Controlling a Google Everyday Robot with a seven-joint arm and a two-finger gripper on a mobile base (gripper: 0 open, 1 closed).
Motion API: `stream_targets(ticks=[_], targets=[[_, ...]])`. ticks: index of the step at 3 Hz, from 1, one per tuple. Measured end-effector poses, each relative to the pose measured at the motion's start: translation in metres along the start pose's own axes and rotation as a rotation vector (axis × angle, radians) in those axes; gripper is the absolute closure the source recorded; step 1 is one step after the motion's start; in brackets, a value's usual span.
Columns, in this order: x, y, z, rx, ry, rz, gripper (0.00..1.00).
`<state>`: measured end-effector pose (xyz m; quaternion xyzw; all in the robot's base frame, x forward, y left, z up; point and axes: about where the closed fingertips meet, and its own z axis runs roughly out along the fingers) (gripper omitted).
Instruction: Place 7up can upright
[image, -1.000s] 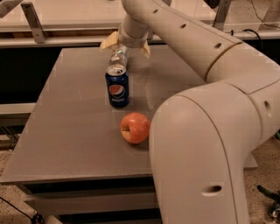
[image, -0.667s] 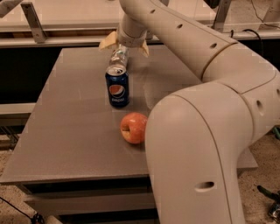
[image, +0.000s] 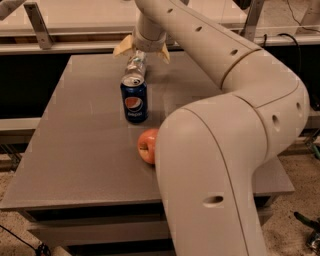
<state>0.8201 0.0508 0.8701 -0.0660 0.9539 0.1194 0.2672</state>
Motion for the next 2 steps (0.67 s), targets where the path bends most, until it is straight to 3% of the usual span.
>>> stream_targets(ticks=[2], targets=[[-0.0088, -0.0016, 0.0086, 0.034, 0.041, -0.022, 0.0]])
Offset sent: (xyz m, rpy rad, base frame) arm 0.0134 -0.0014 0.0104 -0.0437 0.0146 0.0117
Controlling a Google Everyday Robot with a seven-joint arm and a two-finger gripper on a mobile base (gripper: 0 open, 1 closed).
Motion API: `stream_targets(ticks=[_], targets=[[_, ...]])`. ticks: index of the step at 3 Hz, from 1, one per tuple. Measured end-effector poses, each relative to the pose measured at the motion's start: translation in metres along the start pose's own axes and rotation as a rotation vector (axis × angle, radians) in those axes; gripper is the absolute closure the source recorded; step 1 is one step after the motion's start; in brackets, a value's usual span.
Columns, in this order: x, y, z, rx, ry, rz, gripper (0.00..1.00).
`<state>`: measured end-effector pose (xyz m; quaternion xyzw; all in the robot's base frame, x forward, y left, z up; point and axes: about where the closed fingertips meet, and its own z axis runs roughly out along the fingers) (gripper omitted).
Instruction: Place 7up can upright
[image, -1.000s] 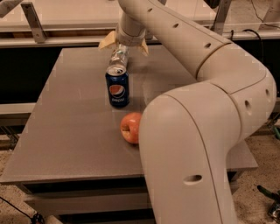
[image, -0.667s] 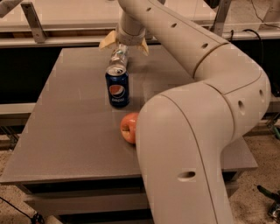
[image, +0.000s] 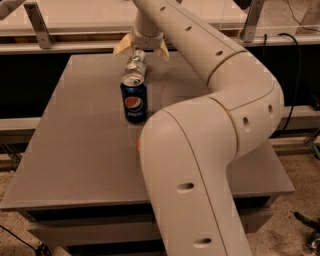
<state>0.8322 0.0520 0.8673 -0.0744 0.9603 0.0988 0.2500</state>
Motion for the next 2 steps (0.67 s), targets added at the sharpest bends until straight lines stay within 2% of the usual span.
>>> stream_targets(ticks=[2], targets=[[0.0023, 0.0007, 0.0053, 0.025, 0.038, -0.017, 0.0]])
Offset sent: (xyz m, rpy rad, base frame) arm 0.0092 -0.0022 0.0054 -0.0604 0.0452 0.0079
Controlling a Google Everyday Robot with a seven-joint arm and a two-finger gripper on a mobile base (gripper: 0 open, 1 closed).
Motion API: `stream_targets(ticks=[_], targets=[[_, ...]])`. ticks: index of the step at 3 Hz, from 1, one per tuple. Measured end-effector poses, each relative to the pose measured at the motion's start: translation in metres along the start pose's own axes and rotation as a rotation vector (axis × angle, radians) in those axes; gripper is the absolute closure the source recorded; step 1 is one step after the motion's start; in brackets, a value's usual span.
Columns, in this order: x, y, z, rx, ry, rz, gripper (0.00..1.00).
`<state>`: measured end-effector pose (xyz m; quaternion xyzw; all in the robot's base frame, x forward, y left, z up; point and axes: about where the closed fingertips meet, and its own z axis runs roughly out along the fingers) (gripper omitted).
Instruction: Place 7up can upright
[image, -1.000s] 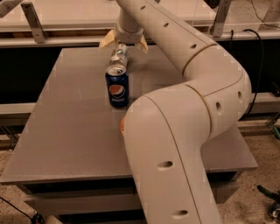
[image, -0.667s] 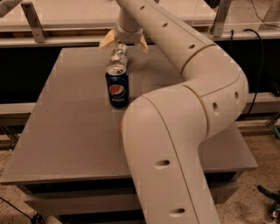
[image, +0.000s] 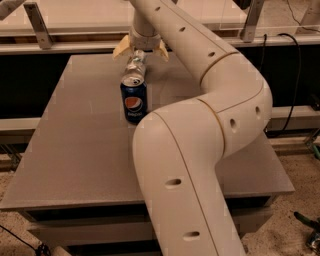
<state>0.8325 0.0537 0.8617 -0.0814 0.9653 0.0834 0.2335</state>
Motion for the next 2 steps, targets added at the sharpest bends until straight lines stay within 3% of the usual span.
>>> stream_targets(ticks=[2], targets=[[0.0022, 0.0015, 0.0049, 0.024, 0.037, -0.023, 0.0]])
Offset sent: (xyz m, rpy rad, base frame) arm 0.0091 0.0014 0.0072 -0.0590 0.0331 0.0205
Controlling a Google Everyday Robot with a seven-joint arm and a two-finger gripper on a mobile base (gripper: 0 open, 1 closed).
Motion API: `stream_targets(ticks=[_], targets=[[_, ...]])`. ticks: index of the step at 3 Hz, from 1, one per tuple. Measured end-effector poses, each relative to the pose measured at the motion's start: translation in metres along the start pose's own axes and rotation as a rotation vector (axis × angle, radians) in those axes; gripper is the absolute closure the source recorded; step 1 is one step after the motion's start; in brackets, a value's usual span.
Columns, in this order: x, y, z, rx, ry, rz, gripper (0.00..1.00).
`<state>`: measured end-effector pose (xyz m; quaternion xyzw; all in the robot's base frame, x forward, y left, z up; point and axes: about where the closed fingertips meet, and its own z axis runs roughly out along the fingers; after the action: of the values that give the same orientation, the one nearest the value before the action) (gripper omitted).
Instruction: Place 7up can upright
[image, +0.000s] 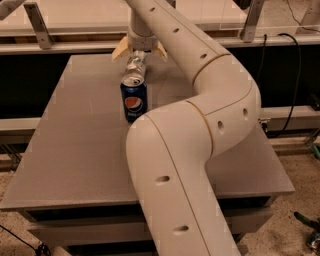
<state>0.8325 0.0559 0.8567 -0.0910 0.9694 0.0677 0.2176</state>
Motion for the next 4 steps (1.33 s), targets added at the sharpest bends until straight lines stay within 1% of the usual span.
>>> stream_targets(ticks=[1, 2, 3, 4], targets=[[-0.0014, 0.0021, 0.0003, 0.017, 0.012, -0.021, 0.0], [-0.0018, 0.0031, 0.0016, 0.023, 0.017, -0.027, 0.0], [-0.0012, 0.0042, 0.0036, 0.025, 0.024, -0.035, 0.17], [-0.0005, 0.0047, 0.0043, 0.026, 0.03, -0.043, 0.41]])
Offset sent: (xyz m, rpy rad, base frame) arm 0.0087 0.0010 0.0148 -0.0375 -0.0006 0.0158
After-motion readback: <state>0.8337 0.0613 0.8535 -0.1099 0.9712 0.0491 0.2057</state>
